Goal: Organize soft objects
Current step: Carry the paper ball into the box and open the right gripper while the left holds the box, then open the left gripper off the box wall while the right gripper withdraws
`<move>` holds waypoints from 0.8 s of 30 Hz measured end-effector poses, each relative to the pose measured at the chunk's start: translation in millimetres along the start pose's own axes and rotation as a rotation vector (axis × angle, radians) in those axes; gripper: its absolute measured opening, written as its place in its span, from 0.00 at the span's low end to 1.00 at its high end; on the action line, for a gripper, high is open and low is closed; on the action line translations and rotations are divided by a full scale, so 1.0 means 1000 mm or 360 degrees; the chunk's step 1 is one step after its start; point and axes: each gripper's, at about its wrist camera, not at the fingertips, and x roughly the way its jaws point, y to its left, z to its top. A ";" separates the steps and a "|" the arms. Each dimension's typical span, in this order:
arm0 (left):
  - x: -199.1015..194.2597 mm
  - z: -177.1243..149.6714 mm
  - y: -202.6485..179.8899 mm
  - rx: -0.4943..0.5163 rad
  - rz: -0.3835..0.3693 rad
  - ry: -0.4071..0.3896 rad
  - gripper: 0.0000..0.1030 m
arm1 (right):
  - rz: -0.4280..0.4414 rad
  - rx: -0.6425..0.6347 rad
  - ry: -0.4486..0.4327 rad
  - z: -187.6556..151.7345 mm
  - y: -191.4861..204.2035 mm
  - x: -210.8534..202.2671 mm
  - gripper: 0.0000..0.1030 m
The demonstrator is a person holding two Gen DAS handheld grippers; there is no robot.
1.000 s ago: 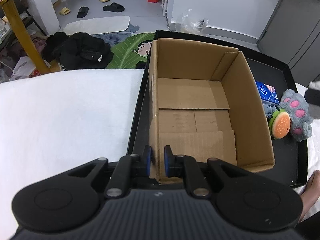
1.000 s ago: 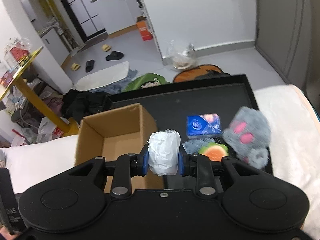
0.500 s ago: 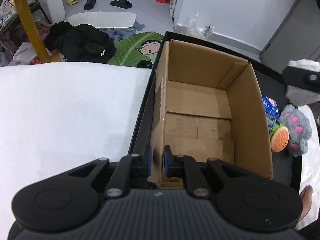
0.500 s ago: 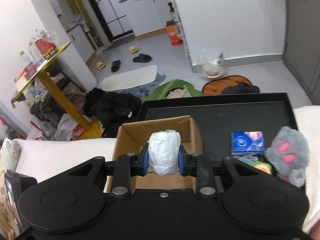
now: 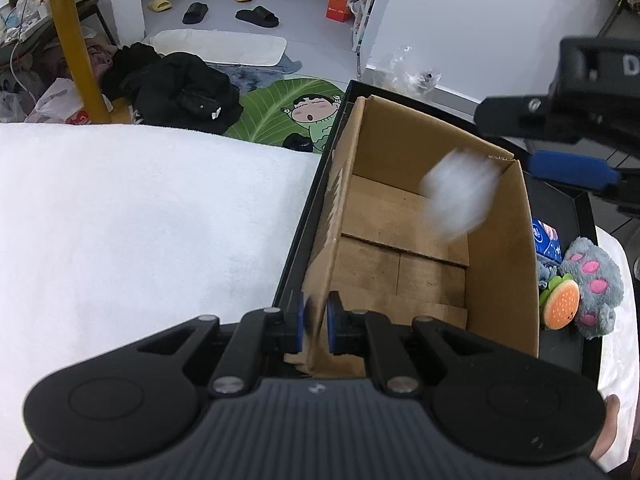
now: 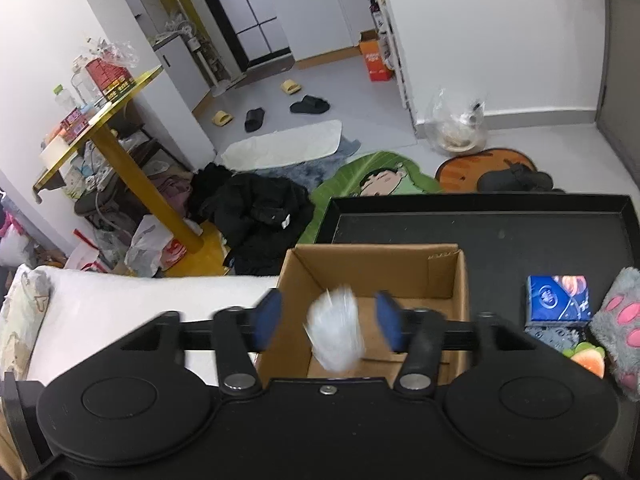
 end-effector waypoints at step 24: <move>-0.016 -0.008 -0.012 0.0104 0.0040 -0.0068 0.18 | -0.0231 0.0064 -0.0175 -0.031 -0.070 -0.062 0.97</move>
